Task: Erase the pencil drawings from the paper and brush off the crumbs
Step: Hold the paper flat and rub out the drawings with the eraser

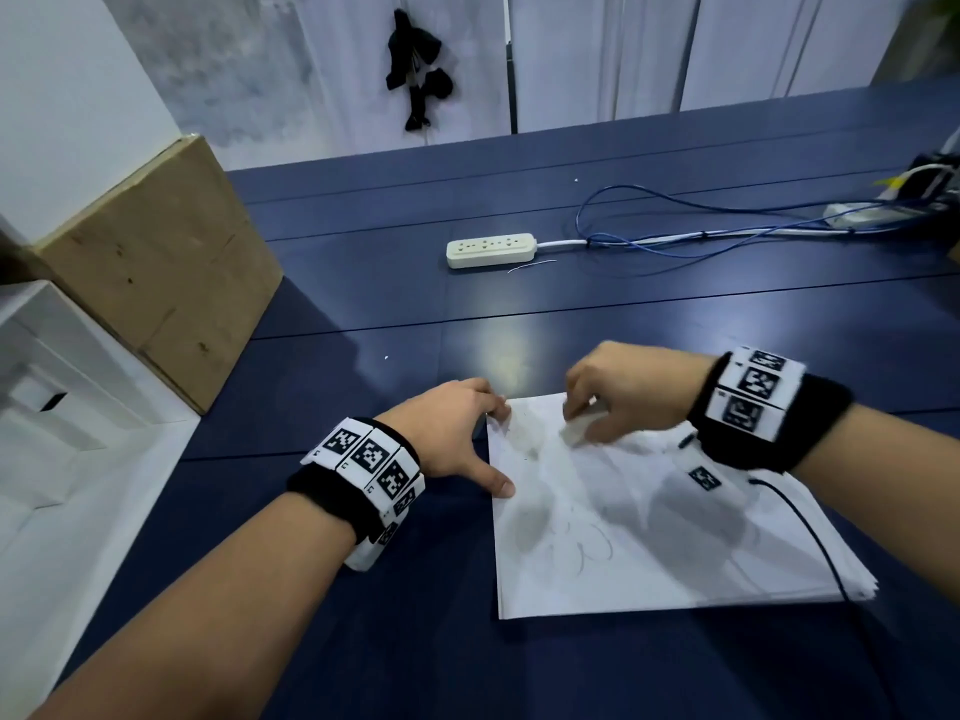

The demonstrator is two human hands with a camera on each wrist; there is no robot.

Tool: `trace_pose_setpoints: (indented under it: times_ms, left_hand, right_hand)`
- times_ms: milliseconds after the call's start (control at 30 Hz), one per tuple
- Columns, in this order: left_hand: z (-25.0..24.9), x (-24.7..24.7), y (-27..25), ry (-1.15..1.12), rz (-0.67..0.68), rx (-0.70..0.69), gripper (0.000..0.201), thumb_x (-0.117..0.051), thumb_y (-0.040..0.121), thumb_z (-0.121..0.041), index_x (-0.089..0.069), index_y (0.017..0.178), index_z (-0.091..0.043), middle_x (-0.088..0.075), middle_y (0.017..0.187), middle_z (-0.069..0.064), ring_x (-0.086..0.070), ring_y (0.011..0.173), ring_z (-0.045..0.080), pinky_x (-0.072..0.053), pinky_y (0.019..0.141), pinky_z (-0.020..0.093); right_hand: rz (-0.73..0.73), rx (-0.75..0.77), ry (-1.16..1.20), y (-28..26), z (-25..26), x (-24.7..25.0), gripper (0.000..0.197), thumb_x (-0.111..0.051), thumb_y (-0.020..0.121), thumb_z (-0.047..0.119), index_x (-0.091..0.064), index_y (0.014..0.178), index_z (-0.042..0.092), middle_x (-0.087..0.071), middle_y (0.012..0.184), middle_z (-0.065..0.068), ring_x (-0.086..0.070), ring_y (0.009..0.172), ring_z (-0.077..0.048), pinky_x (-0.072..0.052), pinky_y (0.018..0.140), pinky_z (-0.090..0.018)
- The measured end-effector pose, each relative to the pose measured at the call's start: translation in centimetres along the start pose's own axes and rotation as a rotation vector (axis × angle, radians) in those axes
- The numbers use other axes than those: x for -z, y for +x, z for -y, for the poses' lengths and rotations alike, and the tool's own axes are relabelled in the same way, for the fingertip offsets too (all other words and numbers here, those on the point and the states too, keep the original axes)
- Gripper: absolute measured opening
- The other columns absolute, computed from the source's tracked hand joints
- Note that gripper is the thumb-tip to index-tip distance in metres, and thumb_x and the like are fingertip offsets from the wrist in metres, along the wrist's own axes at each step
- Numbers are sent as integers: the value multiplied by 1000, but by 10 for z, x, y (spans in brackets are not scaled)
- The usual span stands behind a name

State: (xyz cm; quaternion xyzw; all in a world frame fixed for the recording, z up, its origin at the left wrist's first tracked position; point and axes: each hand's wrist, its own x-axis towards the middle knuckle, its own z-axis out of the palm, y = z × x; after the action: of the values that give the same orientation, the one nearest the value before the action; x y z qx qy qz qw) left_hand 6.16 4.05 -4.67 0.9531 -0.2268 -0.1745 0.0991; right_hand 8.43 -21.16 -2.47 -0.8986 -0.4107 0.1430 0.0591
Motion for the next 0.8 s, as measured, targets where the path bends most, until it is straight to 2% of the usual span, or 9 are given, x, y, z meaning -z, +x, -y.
trace_pose_setpoints:
  times_ms: [100, 233, 333, 400, 500, 567, 633, 700, 800]
  left_hand:
    - [-1, 0, 0, 2, 5, 2, 101, -82, 52, -70, -53, 136, -22, -47, 121, -16, -50, 116, 10, -46, 100, 36]
    - [-1, 1, 0, 5, 6, -4, 99, -81, 51, -73, -55, 132, -23, -48, 118, -15, -52, 112, 10, -47, 99, 36]
    - [0, 0, 0, 4, 4, -4, 101, -80, 51, -73, -54, 133, -22, -48, 119, -15, -52, 113, 11, -47, 100, 36]
    - [0, 0, 0, 0, 3, -3, 97, -82, 52, -71, -56, 132, -22, -48, 119, -13, -52, 113, 11, -46, 100, 36]
    - [-1, 0, 0, 1, -2, -9, 99, -83, 53, -69, -55, 134, -20, -48, 119, -13, -52, 114, 11, -45, 101, 35]
    - [-1, 0, 0, -4, -2, -11, 95, -83, 53, -69, -56, 131, -22, -49, 118, -13, -52, 112, 11, -46, 100, 35]
    - [-1, 1, 0, -4, -3, -12, 95, -83, 53, -70, -57, 131, -23, -49, 119, -13, -53, 112, 11, -46, 100, 35]
    - [-2, 0, -1, -1, -3, -13, 99, -82, 52, -70, -55, 133, -21, -49, 121, -13, -52, 113, 10, -45, 101, 35]
    - [-2, 0, -1, -9, -4, -4, 97, -83, 53, -69, -56, 132, -21, -49, 120, -13, -52, 114, 11, -46, 101, 35]
  right_hand:
    - [141, 30, 71, -12, 12, -4, 36, -64, 73, 52, -74, 95, 25, -66, 88, 4, -57, 74, -12, -48, 69, -28]
    - [-43, -99, -59, 14, -10, 6, 40, -52, 74, 52, -73, 89, 22, -67, 79, -1, -60, 75, -23, -53, 70, -39]
    - [-68, -132, -101, 16, -18, 5, 29, -59, 79, 46, -73, 87, 22, -64, 79, 2, -56, 72, -21, -52, 69, -41]
    - [-9, -44, -69, 4, -8, 2, 32, -59, 77, 48, -74, 90, 23, -62, 82, 4, -54, 73, -18, -50, 69, -35]
    - [157, 6, 17, -10, 6, -1, 46, -53, 71, 64, -73, 93, 28, -63, 84, 6, -57, 75, -12, -48, 69, -30]
    - [105, -23, -26, 0, 2, 1, 41, -56, 72, 58, -73, 92, 27, -66, 84, 4, -60, 77, -17, -51, 70, -33]
    - [-20, -91, -89, 14, -10, 5, 29, -58, 77, 46, -71, 83, 22, -66, 78, -1, -59, 74, -24, -53, 68, -39]
    - [-85, -150, -83, 18, -18, 5, 23, -61, 79, 41, -70, 78, 20, -63, 73, -3, -57, 70, -24, -53, 65, -43]
    - [-40, -72, -64, 3, -9, 0, 22, -65, 77, 38, -73, 88, 21, -63, 82, 3, -55, 74, -18, -51, 70, -36]
